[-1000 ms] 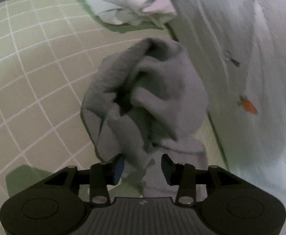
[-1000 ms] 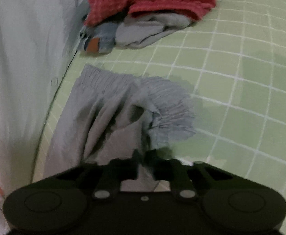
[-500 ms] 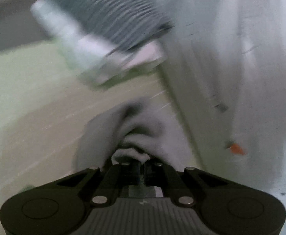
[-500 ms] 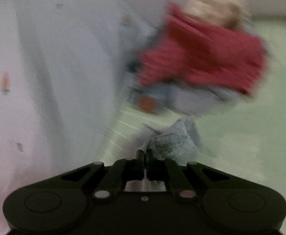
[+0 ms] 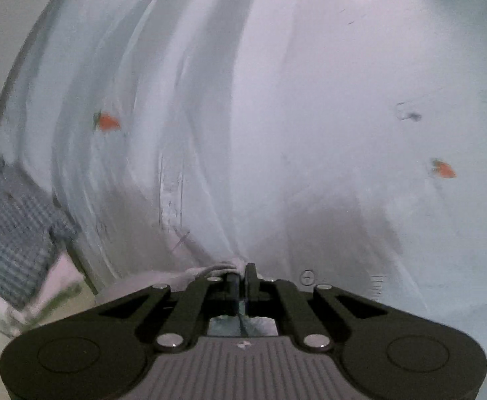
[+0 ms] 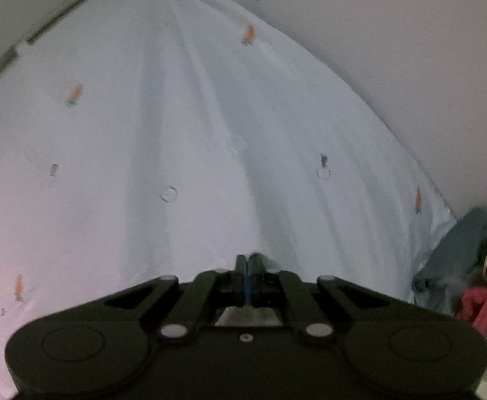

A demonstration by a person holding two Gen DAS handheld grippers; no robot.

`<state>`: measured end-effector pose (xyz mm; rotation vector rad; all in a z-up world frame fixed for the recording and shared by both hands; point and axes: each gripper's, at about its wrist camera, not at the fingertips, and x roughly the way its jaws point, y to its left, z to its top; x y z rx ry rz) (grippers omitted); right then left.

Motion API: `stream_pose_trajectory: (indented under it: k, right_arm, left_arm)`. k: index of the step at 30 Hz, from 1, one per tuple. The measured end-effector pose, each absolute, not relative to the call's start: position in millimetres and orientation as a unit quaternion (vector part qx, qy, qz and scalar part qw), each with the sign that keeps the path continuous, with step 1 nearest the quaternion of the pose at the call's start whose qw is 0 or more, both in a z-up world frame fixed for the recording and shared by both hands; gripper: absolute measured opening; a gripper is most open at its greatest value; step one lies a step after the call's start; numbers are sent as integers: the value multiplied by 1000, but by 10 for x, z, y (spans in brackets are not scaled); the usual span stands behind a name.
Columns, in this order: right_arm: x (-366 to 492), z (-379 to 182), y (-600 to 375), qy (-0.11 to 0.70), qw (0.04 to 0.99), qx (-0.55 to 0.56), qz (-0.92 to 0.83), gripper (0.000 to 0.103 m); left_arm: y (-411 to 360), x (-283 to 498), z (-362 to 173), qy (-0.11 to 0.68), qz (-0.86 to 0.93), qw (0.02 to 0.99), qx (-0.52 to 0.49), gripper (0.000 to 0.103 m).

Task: Fold clothes

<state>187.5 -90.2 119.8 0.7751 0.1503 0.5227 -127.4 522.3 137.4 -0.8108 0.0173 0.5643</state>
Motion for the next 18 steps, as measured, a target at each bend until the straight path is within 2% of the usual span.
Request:
stream_pose_trajectory:
  k: [5, 13, 16, 18]
  right_arm:
    - [1498, 702, -1203, 129, 907, 334, 221, 1]
    - [1158, -948, -1441, 364, 903, 216, 79, 1]
    - [1071, -1269, -1533, 412, 885, 207, 56, 2]
    - [1013, -1472, -1595, 442, 872, 205, 40, 12]
  left_arm:
    - [4759, -1788, 886, 81, 327, 874, -351, 2]
    - [4247, -2391, -1114, 320, 415, 732, -436, 3]
    - [4070, -2713, -1481, 338, 429, 697, -465, 5]
    - [3996, -2891, -1532, 315, 424, 692, -491, 5]
